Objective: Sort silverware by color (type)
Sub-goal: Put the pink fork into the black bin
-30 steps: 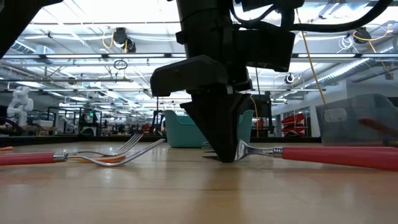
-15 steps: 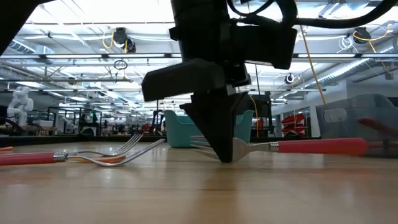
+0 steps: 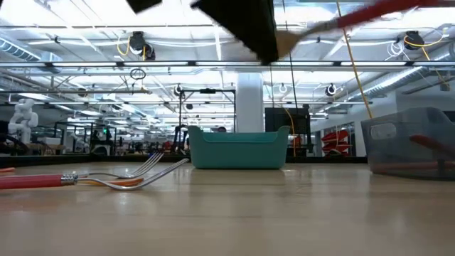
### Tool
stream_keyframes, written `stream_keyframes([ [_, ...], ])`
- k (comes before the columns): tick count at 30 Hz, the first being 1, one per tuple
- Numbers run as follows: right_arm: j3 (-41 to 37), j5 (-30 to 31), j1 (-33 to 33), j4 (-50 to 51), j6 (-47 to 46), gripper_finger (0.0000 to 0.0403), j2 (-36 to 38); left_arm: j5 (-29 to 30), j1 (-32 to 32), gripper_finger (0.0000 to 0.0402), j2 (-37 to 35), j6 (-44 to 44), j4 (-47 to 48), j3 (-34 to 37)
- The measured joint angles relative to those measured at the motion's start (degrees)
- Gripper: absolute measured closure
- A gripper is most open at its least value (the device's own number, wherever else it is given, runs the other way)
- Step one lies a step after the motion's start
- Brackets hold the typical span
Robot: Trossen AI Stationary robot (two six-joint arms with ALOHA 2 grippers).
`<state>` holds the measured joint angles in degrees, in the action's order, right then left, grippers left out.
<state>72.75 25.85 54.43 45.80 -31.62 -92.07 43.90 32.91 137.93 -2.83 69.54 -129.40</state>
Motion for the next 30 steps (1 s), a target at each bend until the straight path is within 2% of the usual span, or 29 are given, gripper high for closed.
stream_keyframes([
  [6, 3.0, 3.9, 0.0, 1.8, -0.9, 0.0284, 0.0, 11.1, 2.7, 0.04, 0.0, 0.4, 2.8, -0.4],
  [10, 7.2, 8.9, 0.0, 4.6, -2.4, 0.0284, 0.0, 16.9, 3.2, 0.04, 0.0, 0.5, 3.1, -0.5],
  [16, 10.2, 15.1, 0.8, 7.2, -4.0, 0.0284, 0.0, 17.8, 3.1, 0.04, 0.0, 2.0, 3.4, -0.4],
  [27, 10.8, 15.8, 0.6, 7.9, -13.0, 0.0284, 0.5, 17.4, 2.8, 0.0401, 0.5, 2.2, 4.0, -0.4],
  [30, 13.8, 12.2, -1.2, 8.6, -14.4, 0.0284, 2.0, 17.4, 2.5, 0.0401, 0.5, 0.3, 4.0, -0.4],
])
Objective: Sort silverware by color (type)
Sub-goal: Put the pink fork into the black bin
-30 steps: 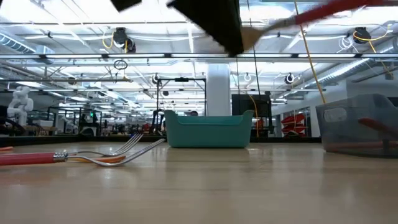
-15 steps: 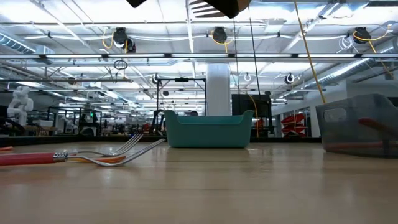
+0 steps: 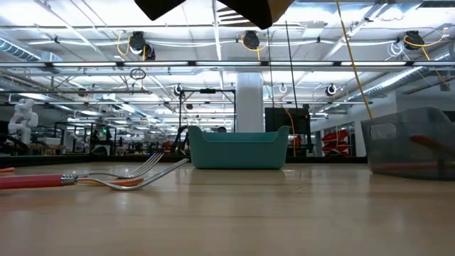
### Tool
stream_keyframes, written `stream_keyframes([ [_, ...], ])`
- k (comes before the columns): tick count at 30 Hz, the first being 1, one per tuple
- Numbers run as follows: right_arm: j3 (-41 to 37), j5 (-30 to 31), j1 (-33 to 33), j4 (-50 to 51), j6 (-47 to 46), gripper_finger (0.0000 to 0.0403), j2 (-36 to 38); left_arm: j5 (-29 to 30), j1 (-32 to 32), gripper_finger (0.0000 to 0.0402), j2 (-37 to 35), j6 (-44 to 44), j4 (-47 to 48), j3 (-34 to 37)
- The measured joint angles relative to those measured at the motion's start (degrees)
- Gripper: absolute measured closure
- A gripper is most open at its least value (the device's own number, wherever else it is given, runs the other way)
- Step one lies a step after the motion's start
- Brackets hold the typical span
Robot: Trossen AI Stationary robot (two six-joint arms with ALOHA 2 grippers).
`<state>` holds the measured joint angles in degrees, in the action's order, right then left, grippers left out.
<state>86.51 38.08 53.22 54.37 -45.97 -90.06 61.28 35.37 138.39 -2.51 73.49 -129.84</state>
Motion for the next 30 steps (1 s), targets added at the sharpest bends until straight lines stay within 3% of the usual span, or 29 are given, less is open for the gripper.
stream_keyframes([
  [5, 4.9, -4.4, -3.2, 5.4, -1.1, 0.0284, 0.9, 0.0, -1.1, 0.0401, 0.0, -1.2, 0.0, 0.0],
  [9, 6.1, -13.9, -9.4, 12.8, -4.0, 0.0279, 1.0, 0.2, -1.7, 0.0401, 0.0, -3.1, -0.1, 0.0],
  [14, 6.1, -22.1, -15.7, 16.9, -3.0, 0.0248, 0.9, 0.3, -2.0, 0.0401, 0.0, -4.5, -0.1, 0.0],
  [18, 6.1, -23.4, -19.0, 19.5, -1.3, 0.0215, 1.1, 0.3, -2.3, 0.0401, 0.0, -4.7, -0.1, 0.0],
  [24, 6.1, -25.5, -21.3, 16.1, 3.5, 0.0178, 1.1, 0.4, -2.3, 0.0401, 0.0, -4.6, -0.2, 0.0],
  [30, 6.1, -32.2, -23.1, 10.8, 4.8, 0.0171, 0.8, 0.4, -2.2, 0.0401, 0.0, -4.7, -0.1, 0.0],
])
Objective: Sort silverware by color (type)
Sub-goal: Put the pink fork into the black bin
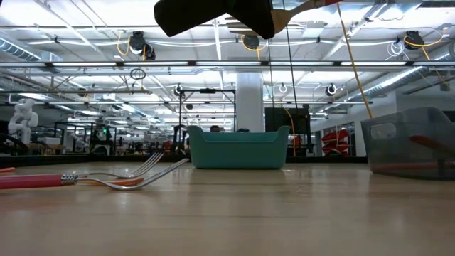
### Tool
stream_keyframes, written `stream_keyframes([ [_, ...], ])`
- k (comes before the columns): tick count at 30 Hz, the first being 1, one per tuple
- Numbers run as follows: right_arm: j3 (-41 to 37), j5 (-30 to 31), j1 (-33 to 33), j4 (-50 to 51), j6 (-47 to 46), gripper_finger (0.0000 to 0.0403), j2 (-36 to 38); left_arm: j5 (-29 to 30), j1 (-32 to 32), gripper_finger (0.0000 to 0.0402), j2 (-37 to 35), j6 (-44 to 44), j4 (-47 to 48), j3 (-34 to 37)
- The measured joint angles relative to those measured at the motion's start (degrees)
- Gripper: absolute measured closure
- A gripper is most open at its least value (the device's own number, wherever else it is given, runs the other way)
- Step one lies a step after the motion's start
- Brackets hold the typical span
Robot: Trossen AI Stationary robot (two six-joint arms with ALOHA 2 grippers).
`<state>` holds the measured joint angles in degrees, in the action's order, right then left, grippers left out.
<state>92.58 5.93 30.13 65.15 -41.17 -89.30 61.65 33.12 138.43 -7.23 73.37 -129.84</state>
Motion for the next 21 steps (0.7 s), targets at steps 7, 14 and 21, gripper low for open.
stream_keyframes([
  [7, 0.0, -0.3, -1.7, 4.2, -0.1, 0.0175, -1.3, 0.0, 0.0, 0.0401, 0.0, -0.6, 0.0, 0.0],
  [14, -0.1, -5.4, -2.4, 2.8, 0.4, 0.0177, -4.0, -0.5, 0.1, 0.0401, 0.2, -1.5, 0.1, 0.0],
  [21, -0.1, -7.5, -2.5, 2.0, 2.3, 0.0177, -5.2, -0.8, 0.1, 0.0401, 0.2, -2.1, 0.0, 0.1],
])
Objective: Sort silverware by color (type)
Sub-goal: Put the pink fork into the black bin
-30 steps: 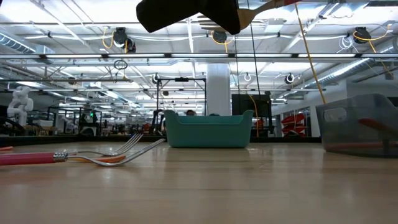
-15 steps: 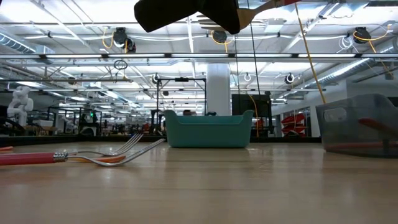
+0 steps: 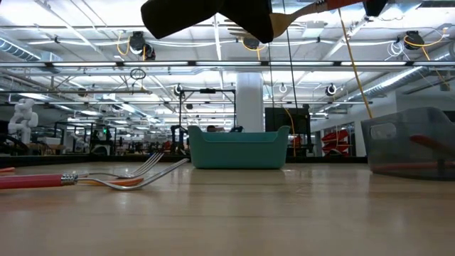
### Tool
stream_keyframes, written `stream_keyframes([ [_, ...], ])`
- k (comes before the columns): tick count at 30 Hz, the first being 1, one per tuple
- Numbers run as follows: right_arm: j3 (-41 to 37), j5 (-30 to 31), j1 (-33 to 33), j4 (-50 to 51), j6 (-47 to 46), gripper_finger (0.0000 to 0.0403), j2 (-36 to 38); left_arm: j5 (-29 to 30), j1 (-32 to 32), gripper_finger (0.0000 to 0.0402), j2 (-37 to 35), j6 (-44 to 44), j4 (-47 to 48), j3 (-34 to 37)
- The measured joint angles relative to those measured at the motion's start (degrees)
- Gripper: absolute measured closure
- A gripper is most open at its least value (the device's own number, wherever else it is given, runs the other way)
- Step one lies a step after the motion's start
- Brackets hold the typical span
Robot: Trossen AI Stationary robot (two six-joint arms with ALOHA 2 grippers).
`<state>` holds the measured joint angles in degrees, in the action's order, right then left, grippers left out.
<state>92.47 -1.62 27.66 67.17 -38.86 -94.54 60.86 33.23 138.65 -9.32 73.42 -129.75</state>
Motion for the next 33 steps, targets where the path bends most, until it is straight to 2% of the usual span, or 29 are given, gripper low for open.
stream_keyframes([
  [6, 0.0, -3.7, -0.5, -0.7, -0.3, 0.0177, 0.8, 1.0, -0.2, 0.0401, -0.1, 1.3, -0.3, 0.0],
  [18, 0.0, -4.7, -1.0, -0.1, -0.7, 0.0182, 0.9, 0.4, -0.5, 0.0401, -0.2, 1.3, -0.2, -0.1],
  [22, 0.0, -6.1, -1.4, 0.5, -0.3, 0.0224, 0.9, 0.3, -0.4, 0.0401, -0.2, 1.2, -0.2, -0.1],
  [28, 0.0, -5.9, -1.5, 1.3, 0.7, 0.0331, 0.9, -0.2, -0.4, 0.0401, -0.2, 1.1, -0.2, -0.1],
  [29, 0.0, -5.9, -1.5, 1.4, 0.8, 0.0341, 0.9, -0.4, -0.4, 0.0401, -0.2, 1.2, -0.2, -0.1],
  [33, 0.0, -5.5, -1.5, 2.1, 1.5, 0.0341, 0.9, -0.8, -0.4, 0.04, -0.2, 2.0, -0.3, -0.1],
])
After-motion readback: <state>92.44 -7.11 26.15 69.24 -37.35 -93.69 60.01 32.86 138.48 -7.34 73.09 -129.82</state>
